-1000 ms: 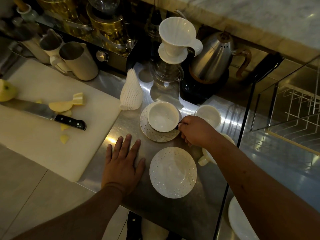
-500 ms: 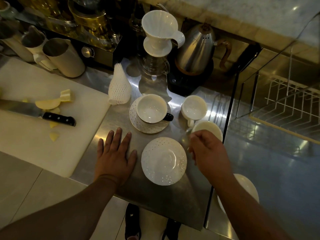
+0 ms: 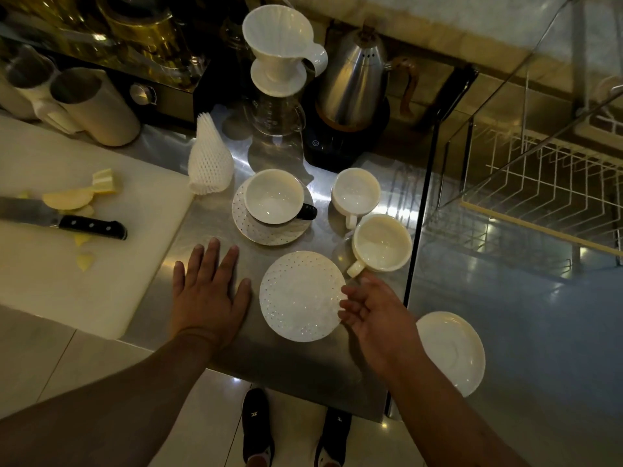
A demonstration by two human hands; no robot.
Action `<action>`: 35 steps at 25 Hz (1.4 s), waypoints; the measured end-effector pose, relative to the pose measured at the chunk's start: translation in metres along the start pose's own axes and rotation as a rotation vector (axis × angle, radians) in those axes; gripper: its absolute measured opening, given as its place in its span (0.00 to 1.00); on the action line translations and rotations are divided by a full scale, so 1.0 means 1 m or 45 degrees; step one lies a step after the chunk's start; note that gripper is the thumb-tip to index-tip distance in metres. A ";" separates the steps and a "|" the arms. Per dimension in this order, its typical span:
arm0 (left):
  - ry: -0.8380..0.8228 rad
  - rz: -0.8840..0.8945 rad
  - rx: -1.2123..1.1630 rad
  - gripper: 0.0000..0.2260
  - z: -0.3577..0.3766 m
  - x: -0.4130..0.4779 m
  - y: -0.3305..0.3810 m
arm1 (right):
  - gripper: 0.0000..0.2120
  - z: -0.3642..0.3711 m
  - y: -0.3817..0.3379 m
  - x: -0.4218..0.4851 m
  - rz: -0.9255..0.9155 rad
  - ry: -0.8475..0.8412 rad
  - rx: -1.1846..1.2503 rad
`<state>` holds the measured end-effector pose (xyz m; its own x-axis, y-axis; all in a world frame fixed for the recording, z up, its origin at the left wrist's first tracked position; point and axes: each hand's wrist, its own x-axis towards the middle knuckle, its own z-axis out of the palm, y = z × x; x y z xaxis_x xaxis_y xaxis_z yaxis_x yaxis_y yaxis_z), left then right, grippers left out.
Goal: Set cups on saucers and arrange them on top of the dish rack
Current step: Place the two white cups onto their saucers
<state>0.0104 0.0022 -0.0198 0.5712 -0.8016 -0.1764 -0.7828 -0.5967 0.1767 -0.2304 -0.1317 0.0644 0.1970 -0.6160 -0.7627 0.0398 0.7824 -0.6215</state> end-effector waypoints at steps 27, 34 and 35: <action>-0.038 -0.017 0.026 0.32 -0.005 -0.001 0.004 | 0.11 -0.080 -0.052 0.015 -0.296 -0.279 -0.835; -0.019 -0.012 0.032 0.31 -0.003 -0.001 0.002 | 0.12 -0.047 -0.036 0.022 -0.234 -0.502 -1.159; -0.014 -0.011 0.031 0.31 -0.002 -0.001 0.001 | 0.12 -0.042 -0.035 0.022 -0.215 -0.525 -1.171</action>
<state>0.0093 0.0024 -0.0178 0.5755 -0.7957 -0.1886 -0.7835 -0.6026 0.1516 -0.2687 -0.1766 0.0615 0.5871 -0.4965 -0.6394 -0.6350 0.2075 -0.7441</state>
